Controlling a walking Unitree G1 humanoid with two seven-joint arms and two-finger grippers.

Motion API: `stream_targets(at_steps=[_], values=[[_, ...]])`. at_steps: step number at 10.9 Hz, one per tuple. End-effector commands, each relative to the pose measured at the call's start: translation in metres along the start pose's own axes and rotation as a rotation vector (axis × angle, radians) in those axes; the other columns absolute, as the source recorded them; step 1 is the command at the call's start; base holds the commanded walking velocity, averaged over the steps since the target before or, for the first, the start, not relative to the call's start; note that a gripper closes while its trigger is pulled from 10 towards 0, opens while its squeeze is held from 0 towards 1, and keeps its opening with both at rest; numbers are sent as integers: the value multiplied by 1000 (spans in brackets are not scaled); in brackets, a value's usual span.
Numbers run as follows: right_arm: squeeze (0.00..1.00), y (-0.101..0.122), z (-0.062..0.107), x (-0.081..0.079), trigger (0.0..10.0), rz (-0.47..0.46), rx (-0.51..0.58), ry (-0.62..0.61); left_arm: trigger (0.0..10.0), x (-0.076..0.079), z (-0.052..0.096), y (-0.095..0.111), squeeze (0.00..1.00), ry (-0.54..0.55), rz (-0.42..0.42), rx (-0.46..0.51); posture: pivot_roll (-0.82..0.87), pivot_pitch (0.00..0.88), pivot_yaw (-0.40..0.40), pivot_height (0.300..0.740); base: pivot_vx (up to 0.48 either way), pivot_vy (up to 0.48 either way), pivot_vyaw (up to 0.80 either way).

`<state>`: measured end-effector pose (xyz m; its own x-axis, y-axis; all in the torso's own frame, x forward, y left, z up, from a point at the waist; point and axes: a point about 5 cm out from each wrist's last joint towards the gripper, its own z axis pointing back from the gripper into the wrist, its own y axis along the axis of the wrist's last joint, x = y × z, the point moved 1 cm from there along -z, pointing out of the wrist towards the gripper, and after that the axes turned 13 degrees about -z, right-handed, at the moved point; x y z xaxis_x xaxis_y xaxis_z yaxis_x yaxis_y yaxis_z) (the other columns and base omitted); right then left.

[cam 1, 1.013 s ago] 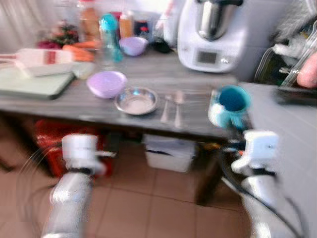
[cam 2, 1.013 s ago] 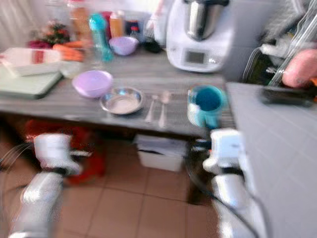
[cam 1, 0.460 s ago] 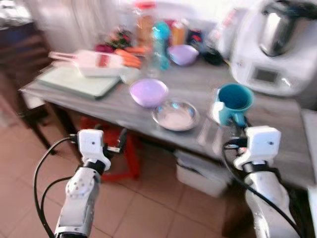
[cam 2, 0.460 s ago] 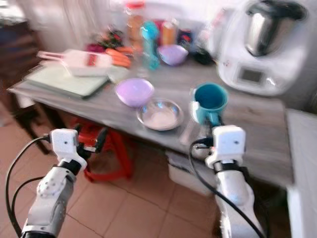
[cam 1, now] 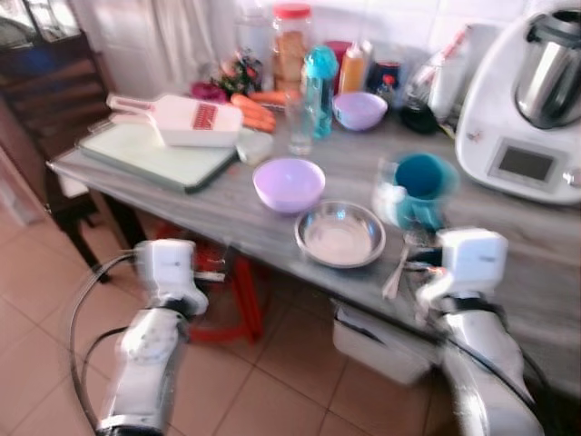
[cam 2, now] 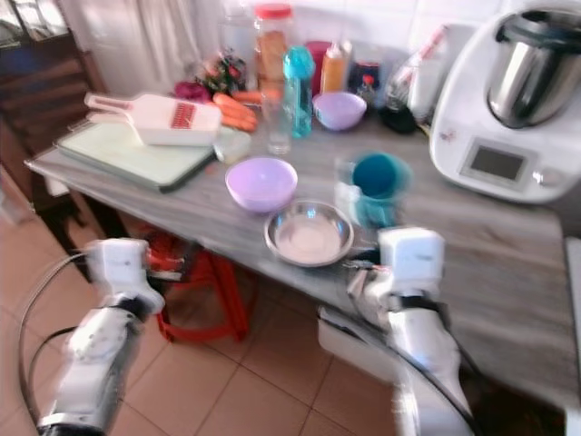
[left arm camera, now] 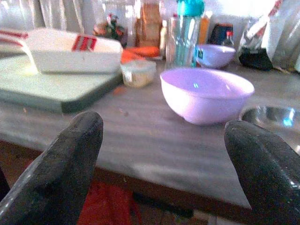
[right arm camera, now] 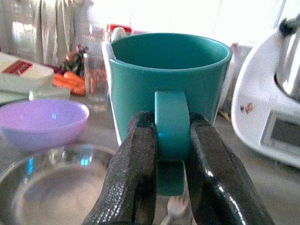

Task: Setting the table

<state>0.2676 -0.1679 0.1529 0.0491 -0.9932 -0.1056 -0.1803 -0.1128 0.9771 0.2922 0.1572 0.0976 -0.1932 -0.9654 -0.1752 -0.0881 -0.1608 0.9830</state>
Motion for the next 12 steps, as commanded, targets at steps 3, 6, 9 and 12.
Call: stream_targets(at_steps=[3, 6, 9, 12], values=[[0, 3, -5, -10, 10000, -23, 22, 20, 10000, -10, 1, 1, 0, 24, -18, 0, 11, 5, -16, 740, 285, 0, 0], [0, 4, -6, -11, 10000, -28, 27, 17, 10000, 2, 5, 4, 0, -29, 31, 33, 9, 14, -17, 740, 182, 0, 0], [0, 4, -14, -5, 10000, -17, 26, -14, 10000, 23, 12, 9, 0, -248, 55, 66, 9, 15, -28, 740, 0, 0, 0], [0, 2, -31, 16, 10000, 7, 2, -72, 10000, 37, 14, 19, 0, -456, 96, 102, 6, 16, -26, 740, 0, 0, 0]])
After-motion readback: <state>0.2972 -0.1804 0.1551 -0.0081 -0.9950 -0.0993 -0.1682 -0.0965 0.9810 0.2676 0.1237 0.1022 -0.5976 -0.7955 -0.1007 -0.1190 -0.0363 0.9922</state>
